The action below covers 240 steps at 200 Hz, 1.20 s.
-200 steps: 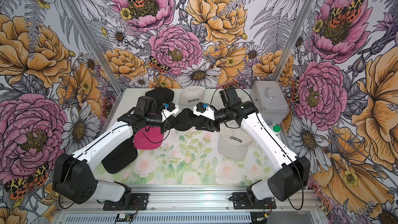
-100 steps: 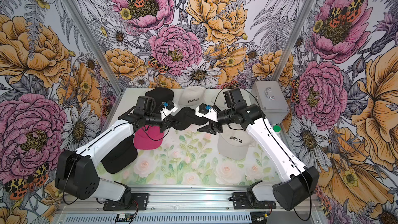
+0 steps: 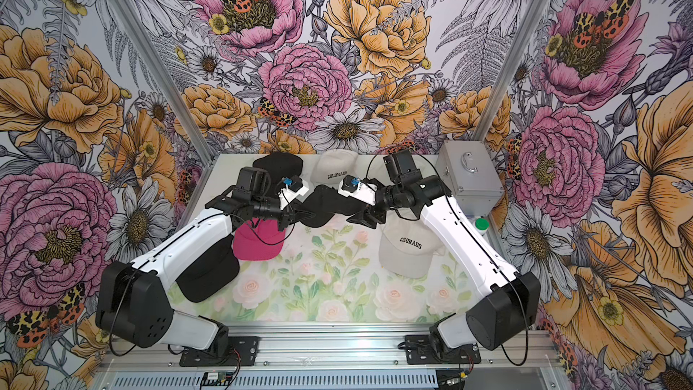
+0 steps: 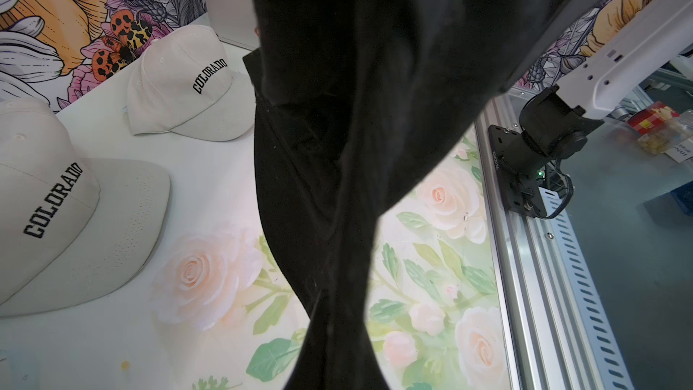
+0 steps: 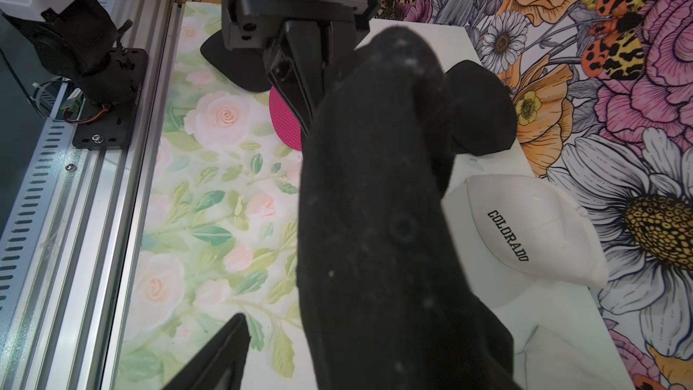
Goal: Stack the baseball caps by color
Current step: Pick up the baseball cap from the center of the board.
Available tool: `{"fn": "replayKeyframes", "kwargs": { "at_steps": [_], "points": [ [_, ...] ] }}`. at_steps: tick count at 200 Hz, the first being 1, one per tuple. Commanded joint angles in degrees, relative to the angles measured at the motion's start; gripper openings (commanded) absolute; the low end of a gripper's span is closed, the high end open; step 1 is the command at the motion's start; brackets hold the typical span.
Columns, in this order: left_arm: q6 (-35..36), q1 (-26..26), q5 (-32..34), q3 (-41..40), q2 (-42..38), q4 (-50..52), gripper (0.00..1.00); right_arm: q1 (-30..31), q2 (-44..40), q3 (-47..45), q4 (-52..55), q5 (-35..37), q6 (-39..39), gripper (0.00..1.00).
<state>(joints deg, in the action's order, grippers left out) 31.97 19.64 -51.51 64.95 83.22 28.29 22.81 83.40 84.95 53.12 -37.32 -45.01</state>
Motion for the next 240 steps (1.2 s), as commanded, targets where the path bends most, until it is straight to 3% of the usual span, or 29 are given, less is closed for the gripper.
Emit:
{"fn": "replayKeyframes", "kwargs": {
  "at_steps": [1, 29, 66, 105, 143, 167, 179, 190, 197, 225, 240],
  "points": [
    [1.4, -0.5, -2.6, -0.4, -1.7, -0.8, 0.00, -1.7, 2.2, 3.9, 6.2, -3.5, -3.6, 0.77],
    [1.1, -0.6, -2.0, 0.1, -0.9, -0.8, 0.00, -1.8, 1.6, 3.6, 9.5, -10.3, -7.3, 0.69],
    [1.0, -0.7, -1.7, 0.3, -0.3, -0.8, 0.00, -2.1, 0.6, 4.0, 11.5, -11.9, -8.1, 0.39],
    [0.6, -1.2, -0.3, -0.2, -0.2, -0.8, 0.00, -2.7, -1.2, 3.8, 11.5, -12.7, -7.4, 0.16],
    [-1.3, -0.5, 4.5, 0.0, 1.2, -0.7, 0.00, -2.4, -2.9, 3.7, 11.5, -15.5, -5.3, 0.00],
    [-2.7, 0.2, 6.8, 0.0, 1.2, -0.7, 0.00, -1.3, -3.7, 2.8, 11.4, -13.6, -2.0, 0.00],
    [-3.6, 0.5, 8.4, -0.1, 0.9, -0.9, 0.07, -0.2, -4.0, 2.0, 11.4, -11.1, 0.1, 0.00],
    [-5.3, 1.1, 11.3, -0.2, 0.8, -1.2, 0.25, 1.1, -4.5, 1.1, 11.4, -8.4, 1.8, 0.00],
    [-7.1, 1.4, 14.0, -0.3, 0.7, -1.6, 0.29, 1.7, -4.8, 0.7, 11.4, -6.9, 2.8, 0.00],
    [-17.9, 1.2, 30.0, -3.1, -2.4, -7.9, 0.61, 3.6, -5.5, -1.6, 11.4, -0.5, 7.0, 0.00],
    [-27.2, -0.4, 38.3, -7.0, -6.2, -14.9, 0.75, 4.9, -4.9, -2.5, 11.7, 1.6, 8.8, 0.00]
  ]
}}
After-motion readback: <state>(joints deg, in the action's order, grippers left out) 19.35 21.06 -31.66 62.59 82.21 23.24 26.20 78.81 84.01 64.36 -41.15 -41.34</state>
